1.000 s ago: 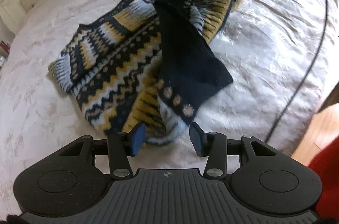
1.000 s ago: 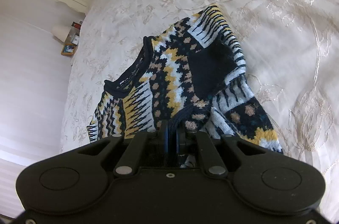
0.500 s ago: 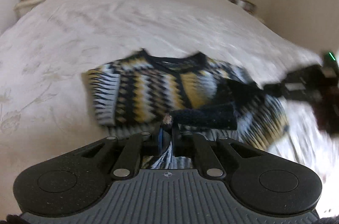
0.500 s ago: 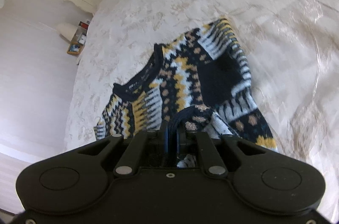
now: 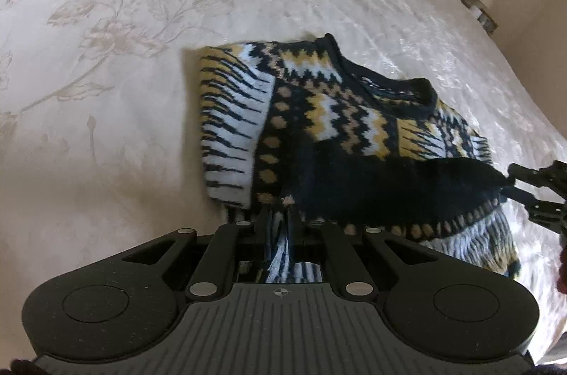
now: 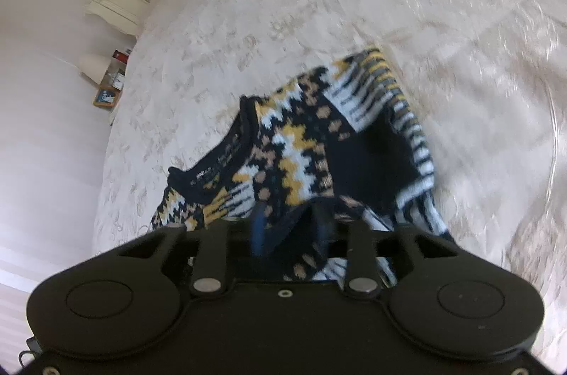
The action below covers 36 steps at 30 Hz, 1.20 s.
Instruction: Fold small clothes
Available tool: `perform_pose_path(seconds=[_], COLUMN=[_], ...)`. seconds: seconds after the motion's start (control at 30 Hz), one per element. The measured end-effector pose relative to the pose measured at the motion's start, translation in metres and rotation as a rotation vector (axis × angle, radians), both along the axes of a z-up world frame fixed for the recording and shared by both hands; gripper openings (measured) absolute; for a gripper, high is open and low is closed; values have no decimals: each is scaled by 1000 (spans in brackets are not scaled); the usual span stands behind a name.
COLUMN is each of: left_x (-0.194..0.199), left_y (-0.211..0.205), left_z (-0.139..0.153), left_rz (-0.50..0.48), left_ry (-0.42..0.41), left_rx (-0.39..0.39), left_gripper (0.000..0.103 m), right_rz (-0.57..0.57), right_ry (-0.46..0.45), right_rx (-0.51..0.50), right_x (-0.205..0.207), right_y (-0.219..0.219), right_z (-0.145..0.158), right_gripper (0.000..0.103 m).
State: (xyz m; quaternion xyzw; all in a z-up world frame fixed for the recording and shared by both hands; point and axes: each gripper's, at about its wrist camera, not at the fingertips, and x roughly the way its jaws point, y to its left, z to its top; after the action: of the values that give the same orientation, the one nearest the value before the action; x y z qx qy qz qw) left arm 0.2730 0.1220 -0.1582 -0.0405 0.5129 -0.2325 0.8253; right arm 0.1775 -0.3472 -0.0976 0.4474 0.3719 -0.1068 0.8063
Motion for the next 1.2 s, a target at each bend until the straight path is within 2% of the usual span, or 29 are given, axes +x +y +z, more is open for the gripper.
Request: perform_pose_path(seconds=[0.1, 0.13, 0.17, 0.27, 0.37, 0.43, 0.47, 0.67, 0.83, 1.03, 1.1, 1.13, 1.17, 1.2], left_x=[6, 8, 10, 14, 18, 20, 21, 26, 32, 38, 37, 35, 34, 32], left_y=[2, 1, -1, -4, -12, -18, -21, -41, -52, -57, -59, -60, -62, -63], left_z=[0, 0, 1, 3, 2, -1, -2, -7, -15, -18, -17, -16, -15, -14], left_rz=[-33, -47, -61, -74, -77, -82, -87, -101, -97, -100, -111, -118, -124, -129], left_ry=[-13, -21, -31, -51, -51, -42, -39, -25, 10, 31, 24, 16, 5, -8], left_rx=[20, 27, 32, 26, 22, 38, 46, 81, 107, 98, 101, 102, 107, 113], left_gripper=[13, 24, 31, 32, 37, 39, 39, 40, 40, 39, 36, 29, 22, 20], right_rz=[13, 20, 29, 63, 113, 153, 178, 336, 424, 496, 508, 512, 513, 515], right_ry=[13, 18, 24, 55, 80, 86, 87, 96, 96, 96, 92, 90, 90, 87], right_rx=[-52, -73, -91, -145, -210, -232, -240, -300, -293, -270, -265, -264, -264, -261], right_x=[-2, -3, -4, -5, -3, 0, 2, 24, 42, 50, 52, 52, 53, 53], right_y=[1, 2, 2, 3, 4, 3, 3, 6, 6, 4, 3, 3, 3, 4], right_z=[7, 8, 9, 9, 9, 8, 7, -1, -10, -20, -22, -21, -21, -20], right_gripper=[51, 52, 54, 61, 61, 65, 68, 68, 69, 71, 72, 72, 70, 61])
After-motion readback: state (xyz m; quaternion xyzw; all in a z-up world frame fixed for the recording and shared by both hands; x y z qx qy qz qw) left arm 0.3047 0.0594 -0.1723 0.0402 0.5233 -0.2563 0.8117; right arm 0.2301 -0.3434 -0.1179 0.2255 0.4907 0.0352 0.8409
